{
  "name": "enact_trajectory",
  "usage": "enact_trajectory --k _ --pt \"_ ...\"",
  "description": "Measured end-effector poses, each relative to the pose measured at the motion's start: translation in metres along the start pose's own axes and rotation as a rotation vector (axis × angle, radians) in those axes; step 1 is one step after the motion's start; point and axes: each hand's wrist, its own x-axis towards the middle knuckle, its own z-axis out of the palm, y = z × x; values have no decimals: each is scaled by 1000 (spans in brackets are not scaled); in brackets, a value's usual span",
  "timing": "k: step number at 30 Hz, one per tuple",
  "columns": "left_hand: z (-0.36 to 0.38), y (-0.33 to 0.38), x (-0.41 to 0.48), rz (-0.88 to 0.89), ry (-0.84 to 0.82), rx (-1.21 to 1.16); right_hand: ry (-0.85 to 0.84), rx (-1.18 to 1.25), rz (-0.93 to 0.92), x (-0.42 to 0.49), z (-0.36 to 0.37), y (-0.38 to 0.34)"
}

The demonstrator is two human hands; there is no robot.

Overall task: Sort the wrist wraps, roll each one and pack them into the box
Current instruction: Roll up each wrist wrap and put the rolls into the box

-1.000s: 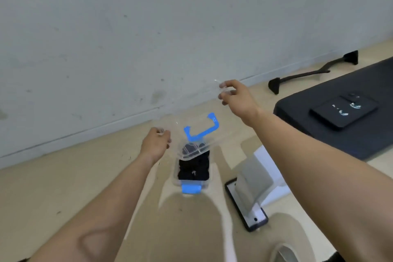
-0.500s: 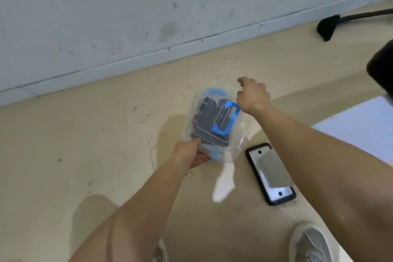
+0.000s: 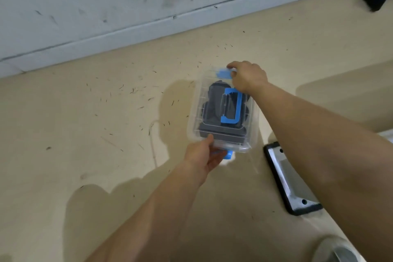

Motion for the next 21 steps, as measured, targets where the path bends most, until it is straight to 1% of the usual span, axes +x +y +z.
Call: enact_trajectory --k 5,9,14,17,19,21 --pt "-31 21 9 140 234 151 12 120 124 -16 3 4" --pt "-69 49 8 288 320 145 -31 182 198 -46 13 4" --pt "-102 64 2 487 428 435 -57 261 226 -88 35 -7" --pt "-120 66 1 581 518 533 -77 350 249 -110 49 -17" --pt "-129 63 1 604 576 560 -77 399 253 -120 58 -23" --pt "-136 61 2 544 630 517 -40 436 271 -127 67 -28"
